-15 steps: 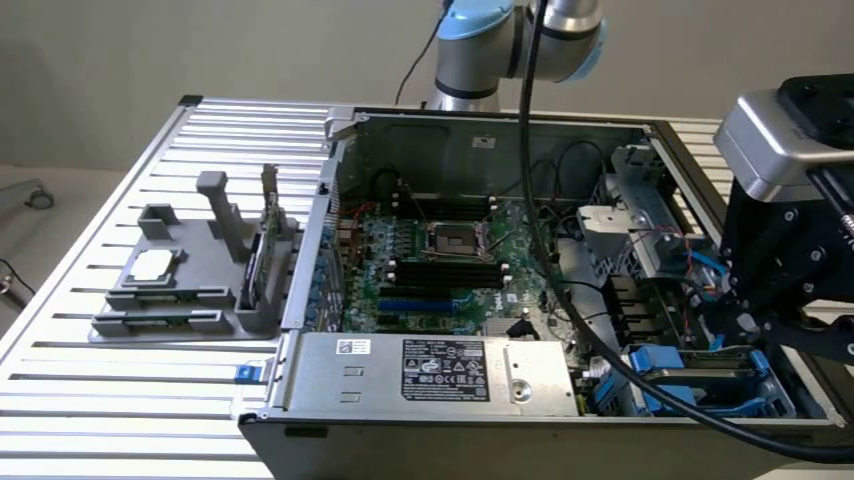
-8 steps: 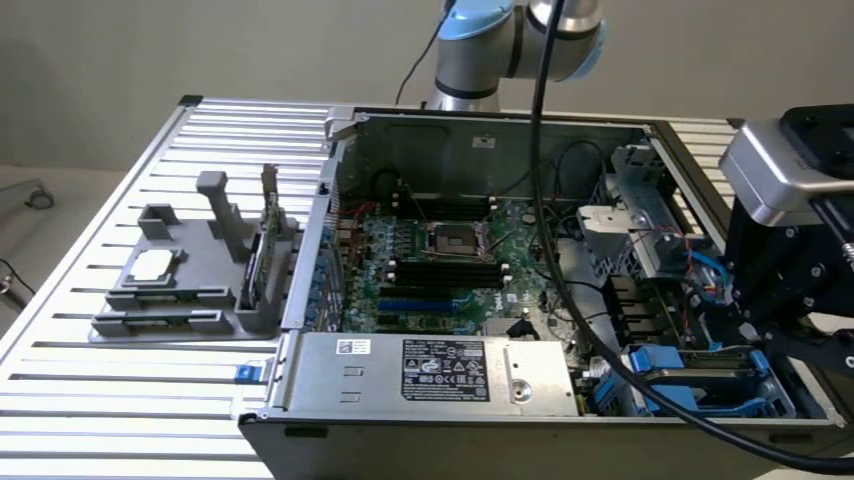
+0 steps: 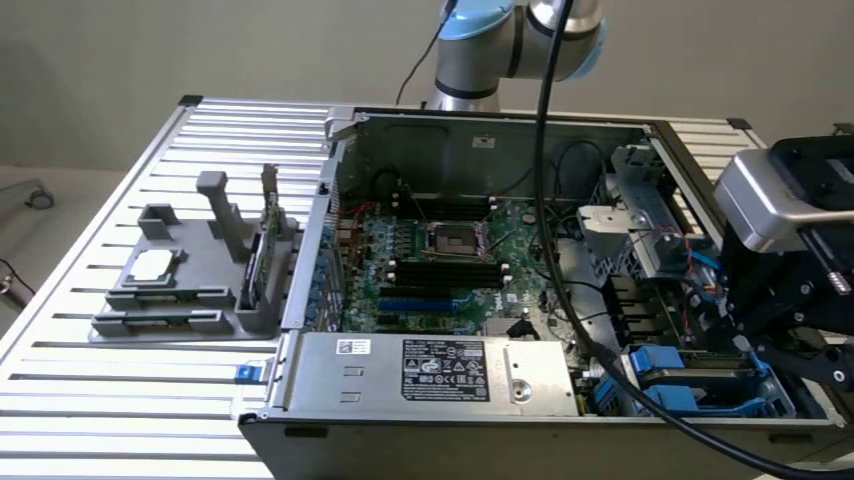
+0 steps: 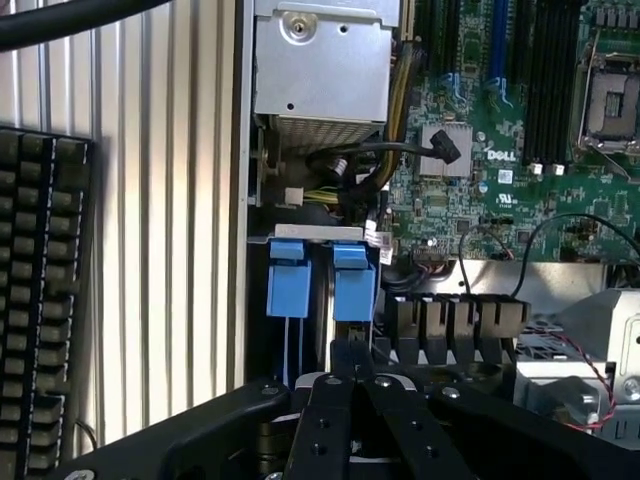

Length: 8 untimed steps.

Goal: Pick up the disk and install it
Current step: 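Insert the disk into the insertion slot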

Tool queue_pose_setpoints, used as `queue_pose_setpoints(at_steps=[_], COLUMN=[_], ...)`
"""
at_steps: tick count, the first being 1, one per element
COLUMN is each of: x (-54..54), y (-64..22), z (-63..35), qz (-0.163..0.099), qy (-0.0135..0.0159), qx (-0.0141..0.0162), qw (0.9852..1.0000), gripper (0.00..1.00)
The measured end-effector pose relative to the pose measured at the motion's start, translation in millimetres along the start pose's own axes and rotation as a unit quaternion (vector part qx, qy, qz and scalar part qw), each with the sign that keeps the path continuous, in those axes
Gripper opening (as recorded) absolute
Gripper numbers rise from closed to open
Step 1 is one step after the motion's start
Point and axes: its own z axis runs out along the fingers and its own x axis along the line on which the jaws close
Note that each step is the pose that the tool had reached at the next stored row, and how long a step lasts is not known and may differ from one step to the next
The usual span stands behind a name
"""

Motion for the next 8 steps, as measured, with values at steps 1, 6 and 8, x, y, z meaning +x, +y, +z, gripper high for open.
queue_pose_setpoints(at_steps=[1,6,8], x=[0.2,1.2,1.6], y=[-0.5,-3.2,-4.0], z=[1.8,10.8,14.5], qz=[-0.001,-0.006,-0.009], qy=[0.0000,-0.0001,-0.0001], qx=[-0.0001,-0.0006,-0.0009], qw=[1.0000,1.0000,1.0000], gripper=[0.11,0.11,0.11])
